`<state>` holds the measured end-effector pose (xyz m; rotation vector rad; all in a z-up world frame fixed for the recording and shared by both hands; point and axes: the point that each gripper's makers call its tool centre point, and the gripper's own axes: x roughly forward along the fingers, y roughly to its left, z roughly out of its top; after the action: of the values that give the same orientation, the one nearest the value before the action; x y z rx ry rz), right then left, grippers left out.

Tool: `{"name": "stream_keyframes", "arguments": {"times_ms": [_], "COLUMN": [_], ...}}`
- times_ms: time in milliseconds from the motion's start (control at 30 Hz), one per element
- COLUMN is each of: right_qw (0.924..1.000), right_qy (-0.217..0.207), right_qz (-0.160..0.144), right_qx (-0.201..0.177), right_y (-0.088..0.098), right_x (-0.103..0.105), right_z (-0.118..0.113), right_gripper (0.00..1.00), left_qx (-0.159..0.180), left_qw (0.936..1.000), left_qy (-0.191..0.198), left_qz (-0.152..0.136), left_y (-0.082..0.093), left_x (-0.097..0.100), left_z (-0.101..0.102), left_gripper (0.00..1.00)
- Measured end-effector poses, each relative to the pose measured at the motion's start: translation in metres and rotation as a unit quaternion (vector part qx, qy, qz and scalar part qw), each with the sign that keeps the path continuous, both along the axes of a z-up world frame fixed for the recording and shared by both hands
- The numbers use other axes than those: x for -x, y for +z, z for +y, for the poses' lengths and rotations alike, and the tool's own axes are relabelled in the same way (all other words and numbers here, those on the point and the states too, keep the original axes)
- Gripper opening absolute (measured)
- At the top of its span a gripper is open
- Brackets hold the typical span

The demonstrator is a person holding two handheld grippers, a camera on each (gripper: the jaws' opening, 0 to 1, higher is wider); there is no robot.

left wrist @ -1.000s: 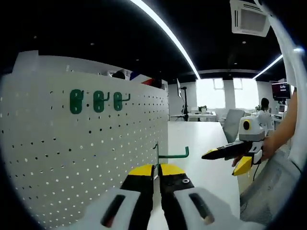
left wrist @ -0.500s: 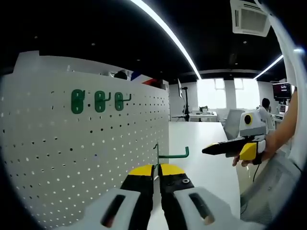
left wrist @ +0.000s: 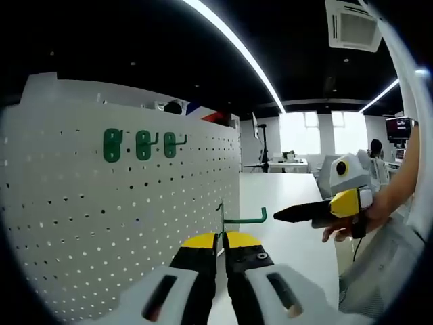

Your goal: Insert the hook assembly into the mounting plate slot until the hook locks in place.

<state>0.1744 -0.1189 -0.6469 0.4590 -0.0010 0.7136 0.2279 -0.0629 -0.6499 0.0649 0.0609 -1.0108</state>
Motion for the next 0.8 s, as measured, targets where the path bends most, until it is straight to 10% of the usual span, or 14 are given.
{"name": "stream_keyframes", "arguments": {"times_ms": [800], "right_qw": [0.9993], "right_qy": [0.026], "right_qz": [-0.006], "right_qx": [-0.025], "right_y": [0.011], "right_x": [-0.022], "right_z": [0.035], "right_gripper": [0.51], "left_qx": [0.004], "left_qw": [1.0], "left_qy": [0.009], "left_qz": [0.002], "left_y": [0.0], "left_x": [0.002], "left_z": [0.004], "left_gripper": [0.04]}}
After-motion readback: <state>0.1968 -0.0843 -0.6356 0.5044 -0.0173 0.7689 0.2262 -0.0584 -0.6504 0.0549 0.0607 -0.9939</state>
